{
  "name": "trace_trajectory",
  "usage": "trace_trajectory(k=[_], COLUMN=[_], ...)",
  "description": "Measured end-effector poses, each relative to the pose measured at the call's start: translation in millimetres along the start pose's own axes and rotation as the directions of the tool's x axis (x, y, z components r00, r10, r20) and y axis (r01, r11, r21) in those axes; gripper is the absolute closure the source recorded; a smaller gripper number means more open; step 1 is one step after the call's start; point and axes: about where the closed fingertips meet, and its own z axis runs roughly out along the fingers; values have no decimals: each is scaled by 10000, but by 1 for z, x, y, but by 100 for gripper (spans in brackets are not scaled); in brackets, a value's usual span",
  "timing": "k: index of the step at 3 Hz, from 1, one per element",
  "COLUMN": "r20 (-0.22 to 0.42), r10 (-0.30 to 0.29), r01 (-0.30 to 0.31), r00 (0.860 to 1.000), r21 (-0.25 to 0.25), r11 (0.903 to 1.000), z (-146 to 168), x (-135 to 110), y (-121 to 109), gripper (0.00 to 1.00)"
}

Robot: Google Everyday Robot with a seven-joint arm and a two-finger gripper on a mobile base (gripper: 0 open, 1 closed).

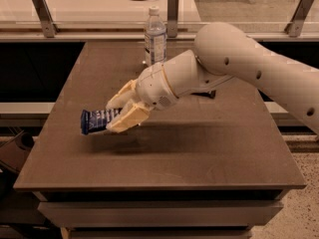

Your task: Pick rxbar blueberry

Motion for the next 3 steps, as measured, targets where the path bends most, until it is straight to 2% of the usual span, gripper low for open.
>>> trace_trajectory(k=[1, 3], r20=[180, 432], r10=[-585, -1369], r01=[582, 1356], r00=[9981, 9896], r21=[131, 304], r11=[9982, 9903], z=[-19, -42], x=[-19, -46], y=[-7, -14], gripper=[100, 100])
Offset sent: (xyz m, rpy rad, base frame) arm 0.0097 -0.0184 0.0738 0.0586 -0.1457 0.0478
